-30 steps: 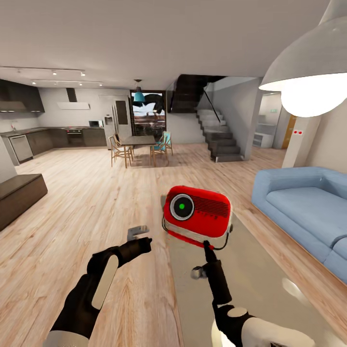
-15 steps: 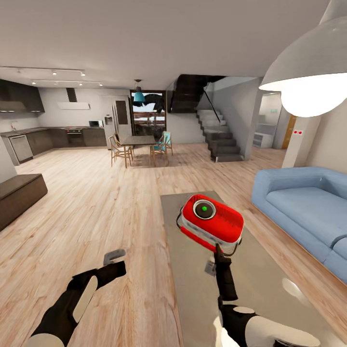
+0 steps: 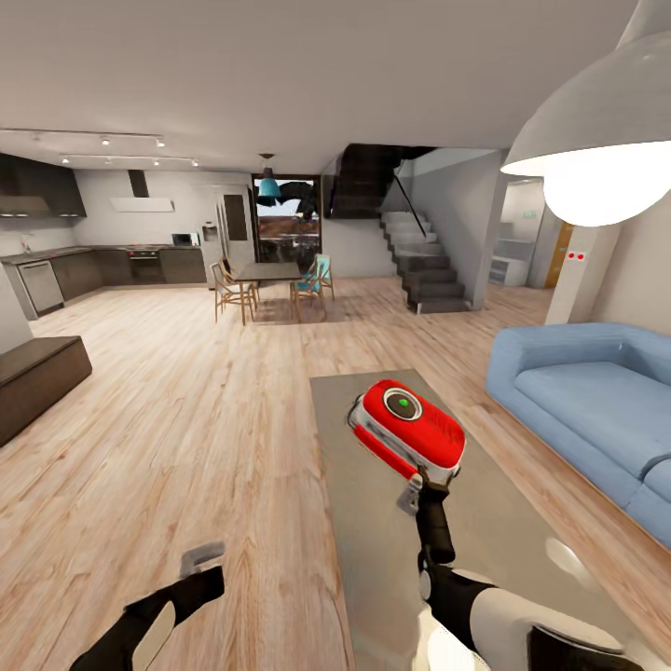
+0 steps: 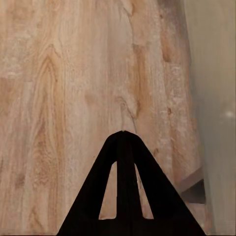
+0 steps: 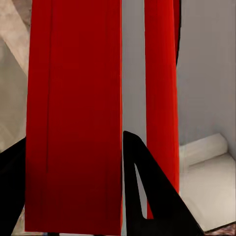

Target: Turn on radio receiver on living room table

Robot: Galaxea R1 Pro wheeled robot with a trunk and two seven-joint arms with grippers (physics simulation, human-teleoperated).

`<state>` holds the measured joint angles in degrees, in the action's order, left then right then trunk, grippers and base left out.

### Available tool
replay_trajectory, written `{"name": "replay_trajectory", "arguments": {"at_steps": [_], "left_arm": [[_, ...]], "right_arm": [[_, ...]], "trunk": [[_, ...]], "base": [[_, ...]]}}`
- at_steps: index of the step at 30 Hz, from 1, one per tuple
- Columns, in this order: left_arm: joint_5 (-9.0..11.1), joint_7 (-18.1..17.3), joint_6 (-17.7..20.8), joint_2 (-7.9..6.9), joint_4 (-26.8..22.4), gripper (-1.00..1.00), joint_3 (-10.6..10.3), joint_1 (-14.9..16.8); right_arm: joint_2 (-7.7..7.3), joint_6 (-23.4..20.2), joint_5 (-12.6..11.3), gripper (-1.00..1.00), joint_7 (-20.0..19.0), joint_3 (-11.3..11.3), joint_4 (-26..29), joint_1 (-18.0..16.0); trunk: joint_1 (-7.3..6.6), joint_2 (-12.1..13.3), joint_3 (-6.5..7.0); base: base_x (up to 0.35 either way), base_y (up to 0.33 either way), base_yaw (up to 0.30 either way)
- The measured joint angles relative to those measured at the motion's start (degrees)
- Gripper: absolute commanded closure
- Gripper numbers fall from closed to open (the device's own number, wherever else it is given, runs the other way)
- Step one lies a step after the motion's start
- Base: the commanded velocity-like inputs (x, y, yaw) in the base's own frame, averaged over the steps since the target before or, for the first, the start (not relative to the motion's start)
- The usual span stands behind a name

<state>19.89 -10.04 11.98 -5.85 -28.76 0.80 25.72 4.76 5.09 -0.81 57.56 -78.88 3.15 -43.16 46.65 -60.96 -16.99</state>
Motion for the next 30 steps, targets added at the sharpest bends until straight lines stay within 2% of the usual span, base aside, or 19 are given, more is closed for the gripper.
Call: {"name": "replay_trajectory", "arguments": {"at_steps": [2, 3, 5, 7, 9, 10, 13, 14, 16, 18, 21, 23, 26, 30], "left_arm": [[0.0, 0.0, -3.5, -0.10, 4.4, 1.00, -0.1, 0.0], [0.1, 0.0, -4.3, -0.16, 5.4, 1.00, -0.1, 0.0], [0.1, 0.0, -6.8, -0.34, 8.4, 1.00, -0.1, 0.0], [0.1, 0.0, -8.4, -0.39, 10.1, 1.00, -0.2, 0.0], [0.2, 0.0, -9.2, -0.34, 10.9, 1.00, -0.2, 0.0], [0.2, 0.0, -9.4, -0.33, 11.1, 1.00, -0.2, 0.0], [0.2, 0.0, -9.8, -0.31, 11.5, 1.00, -0.1, 0.0], [0.2, 0.0, -9.8, -0.31, 11.5, 1.00, -0.1, 0.0], [0.2, 0.0, -9.9, -0.33, 11.9, 1.00, -0.1, 0.0], [0.3, 0.0, -10.6, -0.38, 12.8, 1.00, -0.1, 0.0], [0.4, 0.1, -12.2, -0.38, 13.7, 1.00, -0.2, 0.0], [0.4, 0.1, -13.0, -0.37, 14.3, 1.00, -0.2, 0.0], [0.4, 0.1, -13.4, -0.45, 14.6, 1.00, -0.2, 0.0], [0.4, 0.2, -13.6, -0.37, 14.8, 1.00, -0.2, 0.0]], "right_arm": [[-0.30, 0.7, -0.5, 1.00, -2.6, 4.9, 1.3, -0.7], [-0.51, 0.9, -0.6, 1.00, -3.4, 6.2, 2.1, -0.9], [-2.16, 1.2, -0.6, 1.00, -7.3, 10.5, 6.5, -1.3], [-4.53, 1.3, -0.8, 1.00, -13.0, 17.2, 12.9, -1.4], [-6.83, 1.4, -0.7, 1.00, -20.9, 25.2, 19.0, -1.5], [-7.28, 1.4, -0.7, 1.00, -23.4, 27.5, 20.3, -1.5], [-8.61, 1.0, -0.5, 1.00, -36.9, 39.6, 24.7, -1.5], [-8.72, 0.8, -0.6, 1.00, -38.7, 41.4, 25.1, -1.5], [-8.94, -0.9, -0.7, 1.00, -44.0, 46.7, 25.9, -1.5], [-9.08, -3.9, -0.8, 1.00, -47.9, 50.0, 26.1, -1.5], [-9.24, -6.8, -0.8, 1.00, -53.7, 53.2, 26.4, -1.5], [-9.35, -9.4, -1.0, 1.00, -59.3, 55.7, 26.3, -1.5], [-9.72, -16.9, -0.6, 1.00, -68.3, 61.2, 26.2, -1.5], [-10.03, -23.2, 0.1, 1.00, -73.1, 65.3, 26.7, -1.5]], "trunk": [[0.00, 0.0, 0.00], [0.00, 0.0, 0.00], [0.00, 0.0, 0.00], [0.00, 0.0, 0.00], [0.00, 0.0, 0.01], [0.00, 0.0, 0.01], [0.00, 0.0, 0.00], [0.00, 0.0, 0.00], [0.00, 0.0, 0.00], [0.00, 0.0, 0.00], [0.00, 0.0, 0.00], [0.00, 0.0, -0.01], [0.00, 0.0, 0.00], [0.00, 0.0, 0.00]], "base": [[0.000, 0.000, 0.000], [0.000, 0.000, 0.000], [0.000, 0.000, 0.000], [0.000, 0.000, 0.000], [0.000, 0.000, 0.000], [0.000, 0.000, 0.000], [0.000, 0.000, 0.000], [0.000, 0.000, 0.000], [0.000, 0.000, 0.000], [0.000, 0.000, 0.000], [0.000, 0.000, 0.000], [0.000, 0.000, 0.000], [0.000, 0.000, 0.000], [0.000, 0.000, 0.000]]}}
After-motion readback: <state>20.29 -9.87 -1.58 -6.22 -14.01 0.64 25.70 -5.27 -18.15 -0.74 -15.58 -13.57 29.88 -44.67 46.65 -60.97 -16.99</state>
